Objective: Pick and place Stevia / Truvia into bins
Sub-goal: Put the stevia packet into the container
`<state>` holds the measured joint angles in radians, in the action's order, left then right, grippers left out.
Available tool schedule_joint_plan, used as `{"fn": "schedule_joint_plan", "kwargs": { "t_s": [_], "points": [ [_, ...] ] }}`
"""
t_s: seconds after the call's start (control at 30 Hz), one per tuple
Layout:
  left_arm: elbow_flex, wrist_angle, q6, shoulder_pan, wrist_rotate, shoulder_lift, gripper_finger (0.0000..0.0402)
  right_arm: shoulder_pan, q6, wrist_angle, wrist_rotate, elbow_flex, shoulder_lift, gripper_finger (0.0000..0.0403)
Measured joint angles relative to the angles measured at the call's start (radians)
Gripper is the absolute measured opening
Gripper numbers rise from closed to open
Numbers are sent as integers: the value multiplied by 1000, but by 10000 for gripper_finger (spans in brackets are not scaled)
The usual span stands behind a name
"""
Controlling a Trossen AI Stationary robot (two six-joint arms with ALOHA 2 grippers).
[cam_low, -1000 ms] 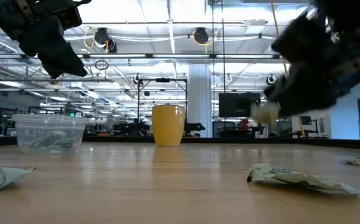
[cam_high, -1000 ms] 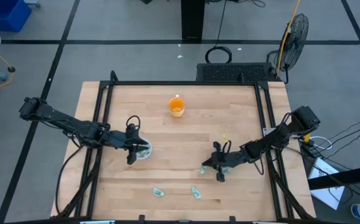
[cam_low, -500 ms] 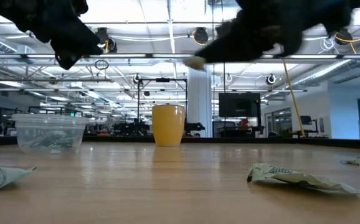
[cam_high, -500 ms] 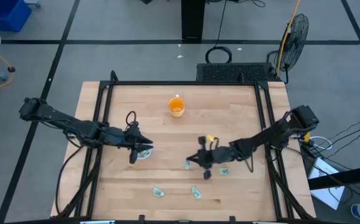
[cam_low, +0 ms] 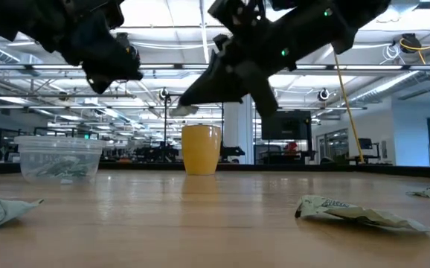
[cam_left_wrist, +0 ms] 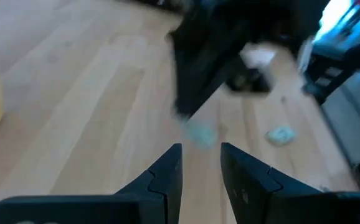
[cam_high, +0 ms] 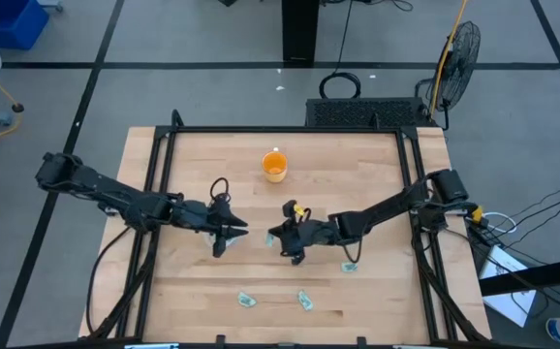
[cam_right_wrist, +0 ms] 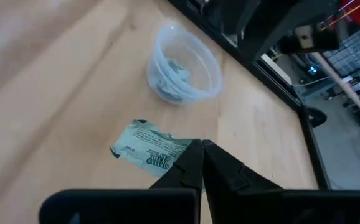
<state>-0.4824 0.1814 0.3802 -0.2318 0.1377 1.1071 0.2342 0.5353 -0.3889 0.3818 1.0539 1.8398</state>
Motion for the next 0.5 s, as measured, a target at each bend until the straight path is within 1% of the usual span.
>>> {"fn": "schedule_joint_plan", "kwargs": {
  "t_s": [0.07,0.17,0.27,0.33,0.5],
  "points": [
    [0,57,-1,19,-42,24,114,-1,19,-11,35,0,11,0],
    [0,99,15,45,-92,62,114,0,51,-40,94,2,15,0],
    [-1,105,21,73,-104,103,121,0,61,-74,89,2,14,0],
    [0,108,33,90,-104,135,137,0,60,-86,90,2,14,0],
    [0,131,20,118,-96,187,192,0,61,-85,90,1,14,0]
  ]
}}
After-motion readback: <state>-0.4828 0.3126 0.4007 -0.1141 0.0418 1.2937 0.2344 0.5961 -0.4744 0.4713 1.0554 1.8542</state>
